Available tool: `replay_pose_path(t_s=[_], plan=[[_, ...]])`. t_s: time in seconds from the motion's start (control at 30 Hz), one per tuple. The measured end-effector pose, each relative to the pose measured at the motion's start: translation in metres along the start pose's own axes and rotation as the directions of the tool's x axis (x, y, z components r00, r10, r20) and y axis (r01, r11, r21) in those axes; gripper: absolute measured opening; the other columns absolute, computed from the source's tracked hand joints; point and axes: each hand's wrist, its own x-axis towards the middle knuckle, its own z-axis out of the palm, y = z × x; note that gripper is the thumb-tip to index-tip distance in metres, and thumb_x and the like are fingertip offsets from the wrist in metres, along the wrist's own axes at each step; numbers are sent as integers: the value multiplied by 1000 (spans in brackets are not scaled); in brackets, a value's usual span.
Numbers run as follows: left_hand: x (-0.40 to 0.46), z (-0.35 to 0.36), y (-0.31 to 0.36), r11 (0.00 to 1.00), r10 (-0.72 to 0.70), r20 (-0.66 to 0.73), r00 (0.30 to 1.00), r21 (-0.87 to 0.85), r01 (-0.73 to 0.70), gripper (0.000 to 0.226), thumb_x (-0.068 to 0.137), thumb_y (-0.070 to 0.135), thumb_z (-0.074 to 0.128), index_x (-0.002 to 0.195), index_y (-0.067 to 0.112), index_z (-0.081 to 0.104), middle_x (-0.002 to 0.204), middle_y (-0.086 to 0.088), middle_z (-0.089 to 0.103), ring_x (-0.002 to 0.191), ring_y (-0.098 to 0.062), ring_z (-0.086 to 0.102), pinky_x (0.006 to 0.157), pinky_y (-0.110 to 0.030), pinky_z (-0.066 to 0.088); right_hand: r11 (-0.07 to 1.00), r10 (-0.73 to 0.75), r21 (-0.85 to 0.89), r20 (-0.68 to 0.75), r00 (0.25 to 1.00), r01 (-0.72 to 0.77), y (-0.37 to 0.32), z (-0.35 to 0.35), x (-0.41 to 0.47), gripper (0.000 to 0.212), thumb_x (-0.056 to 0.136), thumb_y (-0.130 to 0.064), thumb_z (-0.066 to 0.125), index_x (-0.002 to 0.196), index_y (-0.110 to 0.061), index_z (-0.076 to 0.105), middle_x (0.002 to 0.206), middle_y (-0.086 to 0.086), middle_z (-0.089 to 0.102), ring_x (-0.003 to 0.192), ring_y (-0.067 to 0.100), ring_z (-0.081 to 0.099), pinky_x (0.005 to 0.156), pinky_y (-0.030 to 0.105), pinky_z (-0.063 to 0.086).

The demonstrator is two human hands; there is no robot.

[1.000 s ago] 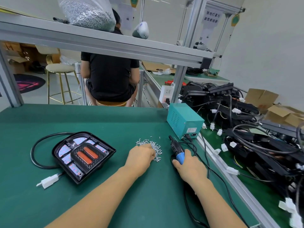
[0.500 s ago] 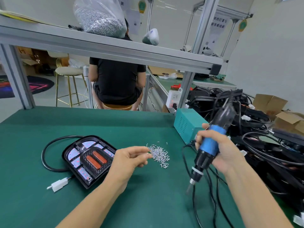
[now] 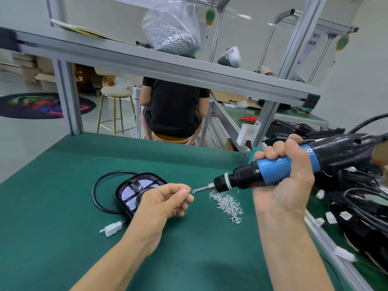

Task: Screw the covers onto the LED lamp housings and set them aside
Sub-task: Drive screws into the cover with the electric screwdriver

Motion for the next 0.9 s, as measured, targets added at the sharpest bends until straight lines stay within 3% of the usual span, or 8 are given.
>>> replay_pose_path(t_s=[0.7, 0.9], plan=[[-6, -18, 0, 997, 40, -53, 998, -62, -43, 12, 85, 0, 59, 83, 4, 70, 68, -6, 69, 56, -8, 58, 56, -17, 50, 998, -20, -58, 44, 999, 23, 34, 16, -7, 19, 75, -7, 56, 87, -21, 53, 59, -8, 47, 52, 6, 47, 58, 21, 46], [-5, -23, 1, 962, 207, -94, 974, 202, -185, 21, 85, -2, 63, 79, 15, 73, 67, -2, 71, 58, -4, 59, 61, -13, 48, 998, -26, -49, -11, 1000, 25, 41, 13, -9, 19, 74, -6, 57, 85, -21, 54, 59, -7, 48, 51, 7, 47, 57, 21, 46]])
